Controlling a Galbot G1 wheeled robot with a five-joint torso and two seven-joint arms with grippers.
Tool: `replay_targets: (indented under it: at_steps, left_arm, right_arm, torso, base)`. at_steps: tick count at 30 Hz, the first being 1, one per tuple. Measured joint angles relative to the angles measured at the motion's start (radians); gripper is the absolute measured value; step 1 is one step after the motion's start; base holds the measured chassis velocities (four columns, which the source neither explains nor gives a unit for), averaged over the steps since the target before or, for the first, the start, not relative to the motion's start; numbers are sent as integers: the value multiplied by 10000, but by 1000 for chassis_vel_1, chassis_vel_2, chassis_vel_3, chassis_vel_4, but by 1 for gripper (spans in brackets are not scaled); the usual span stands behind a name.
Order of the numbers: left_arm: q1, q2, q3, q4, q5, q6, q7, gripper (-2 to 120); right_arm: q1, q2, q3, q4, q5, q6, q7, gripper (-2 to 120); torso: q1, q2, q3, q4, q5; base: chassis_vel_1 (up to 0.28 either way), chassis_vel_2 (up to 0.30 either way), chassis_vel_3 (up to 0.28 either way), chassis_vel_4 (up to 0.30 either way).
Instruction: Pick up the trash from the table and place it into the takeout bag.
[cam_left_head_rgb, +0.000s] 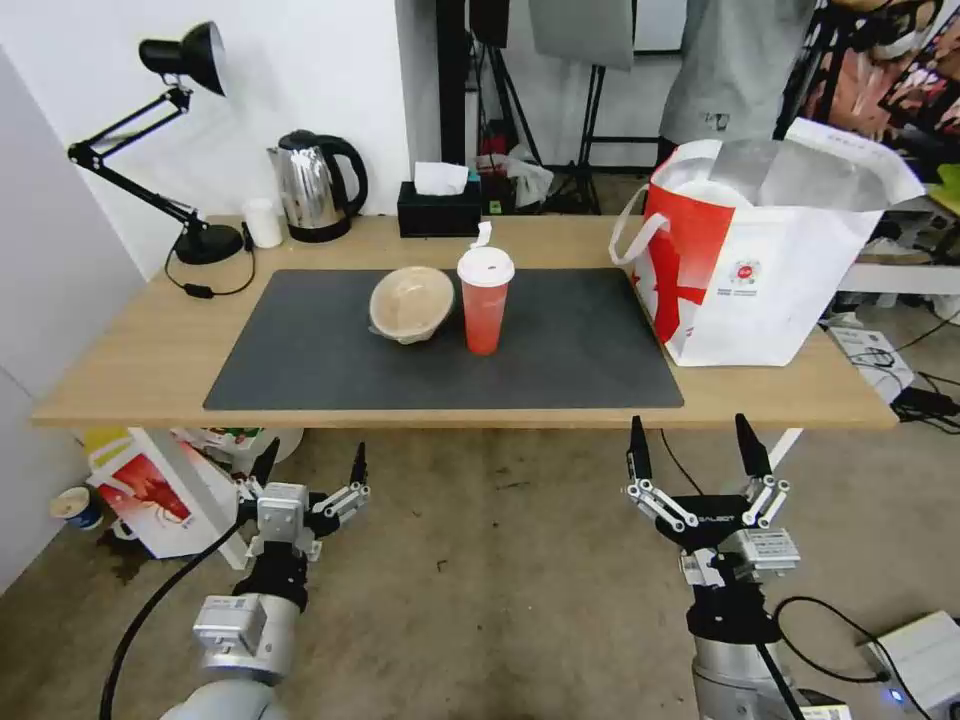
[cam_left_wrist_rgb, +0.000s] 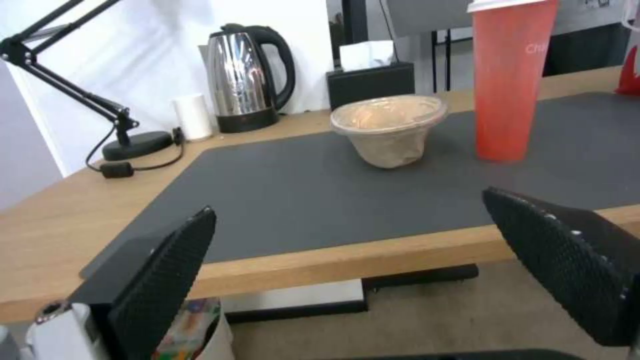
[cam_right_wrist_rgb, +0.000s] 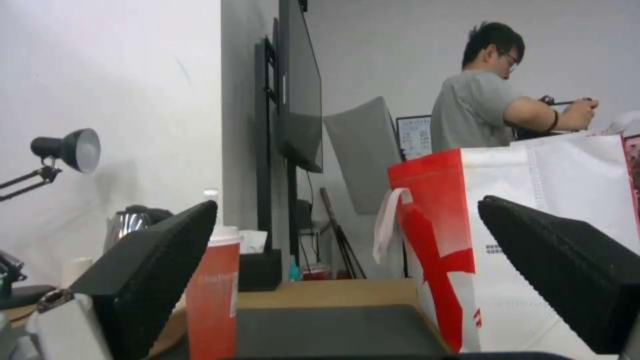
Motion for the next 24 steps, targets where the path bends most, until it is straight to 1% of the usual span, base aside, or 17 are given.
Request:
replay_targets:
  at_steps: [24]
  left_arm:
    - [0, 0, 0, 0, 0, 0, 0, 100]
  right_arm:
    - [100, 62, -80, -696, -202, 108, -80, 100]
  torso:
    - [0, 0, 0, 0, 0]
  base:
    - [0, 0, 0, 0]
